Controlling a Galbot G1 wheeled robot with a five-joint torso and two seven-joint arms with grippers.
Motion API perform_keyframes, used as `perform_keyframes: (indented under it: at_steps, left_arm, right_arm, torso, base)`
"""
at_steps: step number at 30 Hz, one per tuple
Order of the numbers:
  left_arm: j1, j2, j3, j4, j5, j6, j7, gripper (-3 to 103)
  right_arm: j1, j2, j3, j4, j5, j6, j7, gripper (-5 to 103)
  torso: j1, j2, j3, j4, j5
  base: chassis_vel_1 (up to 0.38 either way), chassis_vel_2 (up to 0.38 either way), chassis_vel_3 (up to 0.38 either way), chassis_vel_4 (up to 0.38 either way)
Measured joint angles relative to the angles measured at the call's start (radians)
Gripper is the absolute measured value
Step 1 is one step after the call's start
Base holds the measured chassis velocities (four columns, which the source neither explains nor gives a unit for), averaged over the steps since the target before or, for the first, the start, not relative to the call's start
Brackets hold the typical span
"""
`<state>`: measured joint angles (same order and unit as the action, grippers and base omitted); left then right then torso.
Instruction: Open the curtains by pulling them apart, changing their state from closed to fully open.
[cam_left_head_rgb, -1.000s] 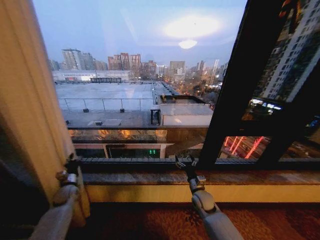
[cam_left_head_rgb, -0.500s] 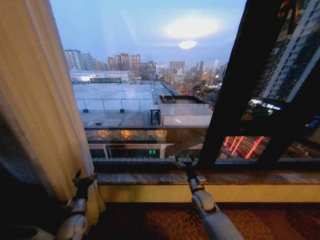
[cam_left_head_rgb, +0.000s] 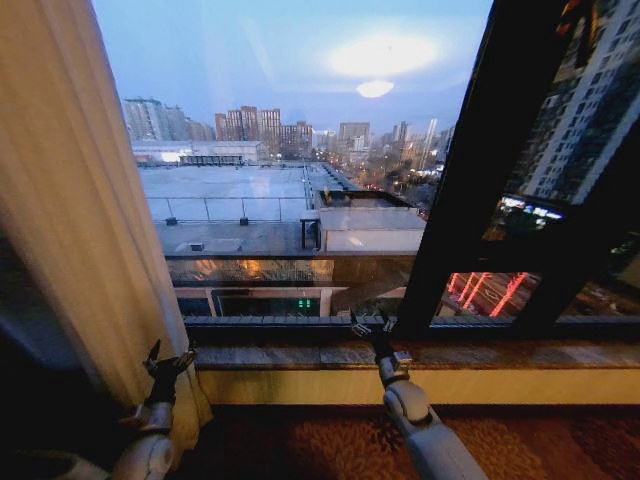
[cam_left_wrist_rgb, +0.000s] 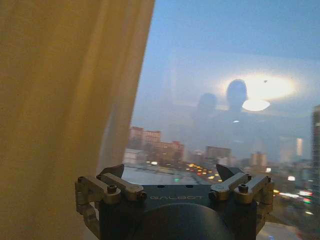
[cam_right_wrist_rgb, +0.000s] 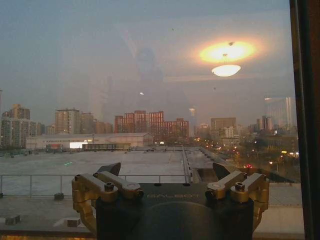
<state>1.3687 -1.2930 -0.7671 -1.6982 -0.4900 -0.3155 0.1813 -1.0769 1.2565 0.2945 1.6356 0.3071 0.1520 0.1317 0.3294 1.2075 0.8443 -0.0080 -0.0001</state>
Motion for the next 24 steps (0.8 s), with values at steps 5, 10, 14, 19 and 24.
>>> perform_keyframes:
  at_steps: [5,10,14,19,24]
  left_arm:
    - [-0.014,0.006,0.001,0.023,-0.022,0.001,0.047,100]
    - [-0.02,0.005,0.004,0.032,-0.021,0.006,0.053,100]
    - [-0.021,0.005,0.005,0.032,-0.021,0.007,0.053,100]
    - [-0.021,0.004,0.005,0.032,-0.02,0.008,0.053,100]
    - [-0.021,0.004,0.005,0.032,-0.02,0.008,0.052,100]
  right_arm:
    - [0.0,0.0,0.0,0.0,0.0,0.0,0.0,100]
    - [0.0,0.0,0.0,0.0,0.0,0.0,0.0,100]
    - [0.0,0.0,0.0,0.0,0.0,0.0,0.0,100]
    - [0.0,0.0,0.0,0.0,0.0,0.0,0.0,100]
    - [0.0,0.0,0.0,0.0,0.0,0.0,0.0,100]
  torso:
    - [0.0,0.0,0.0,0.0,0.0]
    - [0.0,0.0,0.0,0.0,0.0]
    - [0.0,0.0,0.0,-0.0001,0.0]
    - [0.0,0.0,0.0,0.0,0.0]
    - [0.0,0.0,0.0,0.0001,0.0]
  base:
    - [0.0,0.0,0.0,0.0]
    - [0.0,0.0,0.0,0.0]
    - [0.0,0.0,0.0,0.0]
    - [0.0,0.0,0.0,0.0]
    - [-0.013,-0.035,0.016,0.02]
